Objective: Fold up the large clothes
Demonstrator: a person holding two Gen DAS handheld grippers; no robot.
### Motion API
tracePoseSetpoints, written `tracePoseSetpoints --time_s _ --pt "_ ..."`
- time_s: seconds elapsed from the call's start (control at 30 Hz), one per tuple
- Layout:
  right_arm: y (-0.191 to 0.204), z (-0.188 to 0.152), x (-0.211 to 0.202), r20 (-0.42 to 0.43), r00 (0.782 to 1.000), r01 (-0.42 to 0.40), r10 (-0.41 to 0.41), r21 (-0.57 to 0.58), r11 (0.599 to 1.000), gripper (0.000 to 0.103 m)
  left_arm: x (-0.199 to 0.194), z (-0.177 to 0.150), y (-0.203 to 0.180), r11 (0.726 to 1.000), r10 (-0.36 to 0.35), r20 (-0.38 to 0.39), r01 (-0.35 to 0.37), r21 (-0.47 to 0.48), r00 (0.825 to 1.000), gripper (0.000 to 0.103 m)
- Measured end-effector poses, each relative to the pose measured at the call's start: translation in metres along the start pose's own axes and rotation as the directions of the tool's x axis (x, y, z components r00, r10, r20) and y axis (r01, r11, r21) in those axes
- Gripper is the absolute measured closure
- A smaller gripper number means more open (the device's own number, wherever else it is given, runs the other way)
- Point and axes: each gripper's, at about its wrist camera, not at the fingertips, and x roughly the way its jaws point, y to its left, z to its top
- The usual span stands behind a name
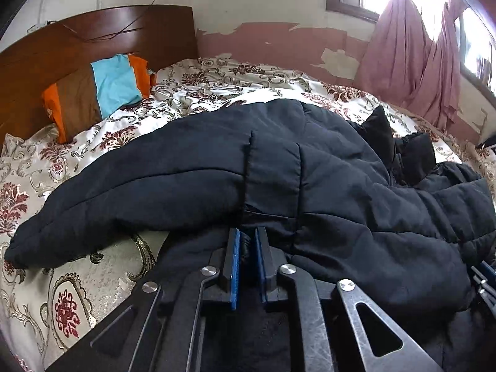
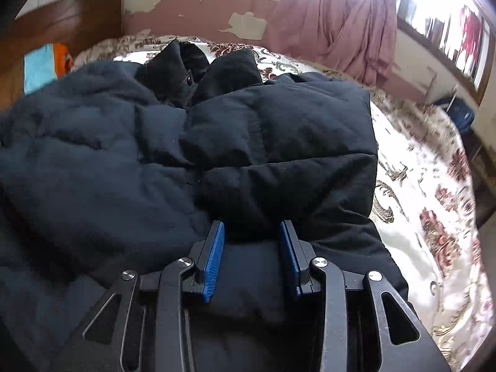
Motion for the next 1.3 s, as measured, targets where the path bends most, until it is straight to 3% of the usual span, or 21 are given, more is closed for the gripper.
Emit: tracePoseSetpoints --time_s 0.07,0.13,0.2,0.23,0.27,0.37,0.47,0.57,0.6,0.8,0.87,0.93,1.0,1.03,1.13,1.17,1.23,1.3 --pt "0.005 -0.003 -0.002 0.014 1.0 0.022 -0.021 -0.016 1.0 0.069 -0.006 -0.002 0.006 0.998 -0.038 0.021 0.039 -0.042 0.999 0.086" --pt "0.006 -0.003 -0.004 0.021 1.0 0.015 -0.015 -0.013 1.0 0.067 -0.012 -0.005 0.019 0.989 -0.096 0.031 0.099 -0.108 0.995 0.071" --pt "0.006 -0.004 -0.008 0.031 1.0 -0.007 0.007 -0.007 1.0 0.059 -0.023 -0.01 0.038 0.965 -0.169 0.045 0.175 -0.196 0.985 0.031" --pt "0.005 -0.005 -0.01 0.033 0.999 -0.017 0.017 -0.011 1.0 0.057 -0.028 -0.013 0.046 0.953 -0.189 0.069 0.2 -0.228 0.98 0.025" --pt "0.005 -0.004 -0.011 0.034 0.999 -0.022 0.023 -0.017 1.0 0.054 -0.036 -0.017 0.056 0.94 -0.194 0.106 0.216 -0.265 0.975 0.019" --pt "0.009 -0.001 -0.009 0.017 1.0 -0.005 0.006 -0.043 0.999 0.051 -0.055 -0.029 0.083 0.912 -0.107 0.17 0.165 -0.375 0.98 0.012" --pt "0.009 0.007 -0.013 -0.001 1.0 0.003 -0.003 -0.056 0.998 0.049 -0.06 -0.031 0.111 0.875 -0.08 0.189 0.16 -0.458 0.979 0.011" --pt "0.018 0.02 -0.034 0.032 0.998 -0.049 0.05 -0.052 0.997 0.031 -0.061 -0.032 0.139 0.851 -0.064 0.192 0.154 -0.502 0.979 0.011" --pt "0.025 0.028 -0.041 0.053 0.996 -0.074 0.076 -0.049 0.996 0.028 -0.061 -0.035 0.15 0.831 -0.065 0.189 0.158 -0.533 0.98 0.011" --pt "0.106 0.063 -0.04 0.052 0.97 -0.234 0.237 -0.062 0.97 0.028 -0.042 -0.061 0.237 0.69 -0.081 0.105 0.132 -0.712 0.991 0.011" --pt "0.136 0.073 -0.031 0.052 0.961 -0.269 0.273 -0.064 0.961 0.028 -0.035 -0.072 0.267 0.619 -0.097 0.085 0.127 -0.775 0.992 0.011" --pt "0.155 0.077 -0.029 0.07 0.949 -0.305 0.308 -0.05 0.951 0.028 -0.029 -0.087 0.294 0.519 -0.124 0.095 0.146 -0.842 0.988 0.011" --pt "0.173 0.082 -0.027 0.085 0.933 -0.349 0.35 -0.029 0.937 0.028 -0.022 -0.094 0.307 0.469 -0.147 0.104 0.162 -0.868 0.984 0.012" --pt "0.182 0.083 -0.024 0.081 0.929 -0.362 0.362 -0.018 0.932 0.028 -0.018 -0.092 0.309 0.474 -0.155 0.094 0.157 -0.866 0.984 0.012" --pt "0.202 0.074 -0.007 0.05 0.943 -0.328 0.328 -0.008 0.945 0.026 -0.007 -0.078 0.301 0.56 -0.157 0.041 0.123 -0.819 0.987 0.013" --pt "0.205 0.069 -0.002 0.048 0.947 -0.316 0.316 -0.009 0.949 0.023 -0.003 -0.078 0.301 0.563 -0.159 0.032 0.118 -0.818 0.987 0.013" --pt "0.208 0.059 0.003 0.062 0.945 -0.323 0.321 0.014 0.946 0.019 0.005 -0.079 0.305 0.533 -0.164 0.035 0.119 -0.838 0.986 0.019" --pt "0.202 0.054 0.008 0.066 0.933 -0.357 0.354 0.046 0.933 0.017 0.007 -0.084 0.315 0.486 -0.134 0.059 0.117 -0.866 0.989 0.056"
